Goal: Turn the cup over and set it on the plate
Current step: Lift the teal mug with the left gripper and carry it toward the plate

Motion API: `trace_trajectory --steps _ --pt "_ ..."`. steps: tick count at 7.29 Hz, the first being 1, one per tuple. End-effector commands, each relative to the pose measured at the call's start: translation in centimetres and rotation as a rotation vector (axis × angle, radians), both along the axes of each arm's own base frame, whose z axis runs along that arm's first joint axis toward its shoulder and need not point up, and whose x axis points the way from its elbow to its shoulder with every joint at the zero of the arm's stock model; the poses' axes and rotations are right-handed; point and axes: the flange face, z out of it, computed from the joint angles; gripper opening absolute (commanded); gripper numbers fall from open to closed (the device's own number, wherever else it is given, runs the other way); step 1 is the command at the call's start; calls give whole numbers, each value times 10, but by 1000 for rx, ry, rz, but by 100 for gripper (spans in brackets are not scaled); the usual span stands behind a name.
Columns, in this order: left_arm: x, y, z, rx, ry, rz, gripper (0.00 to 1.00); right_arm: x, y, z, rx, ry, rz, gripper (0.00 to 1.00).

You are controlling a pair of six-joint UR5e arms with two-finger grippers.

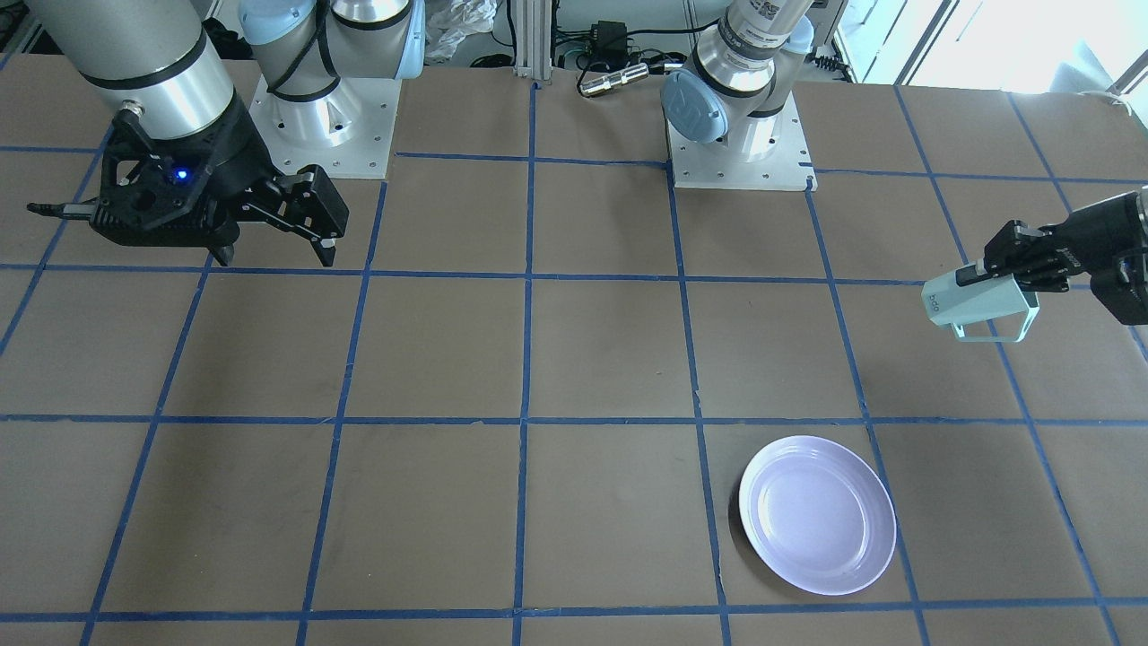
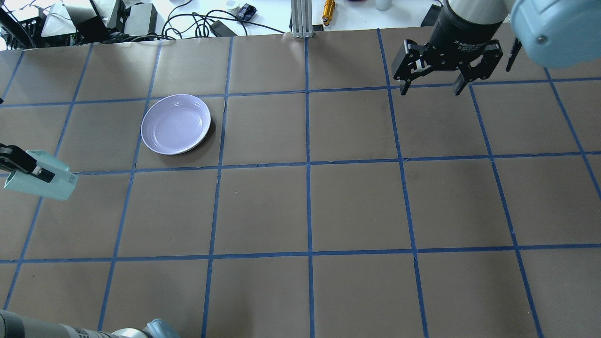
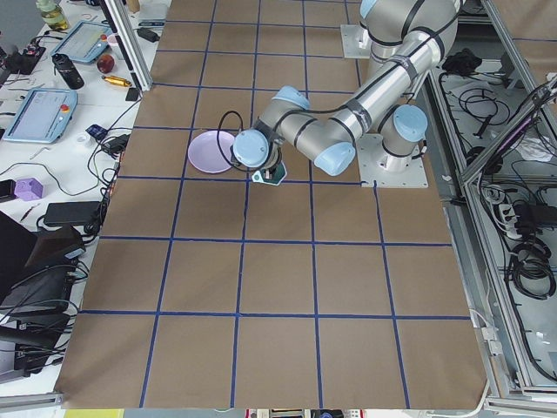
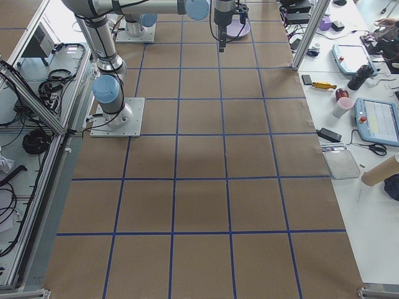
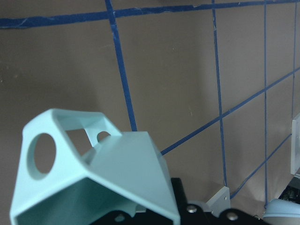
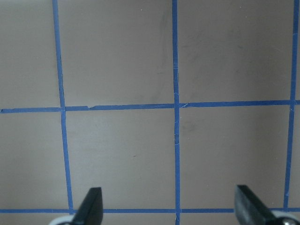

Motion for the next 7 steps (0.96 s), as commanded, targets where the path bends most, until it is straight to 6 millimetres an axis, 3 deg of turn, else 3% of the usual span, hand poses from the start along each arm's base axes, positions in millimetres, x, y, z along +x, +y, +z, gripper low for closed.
trace_trajectory --steps 1,4,6,7 --pt "-80 -42 20 -45 -196 -51 0 0 0 0 0 0 1 100" --pt "-159 -76 25 -162 -315 -152 0 0 0 -1 1 0 -1 100" --pt "-190 -95 15 -212 -429 -239 0 0 0 0 0 0 1 100" --pt "-216 -105 6 -232 -462 -284 0 0 0 0 0 0 1 100"
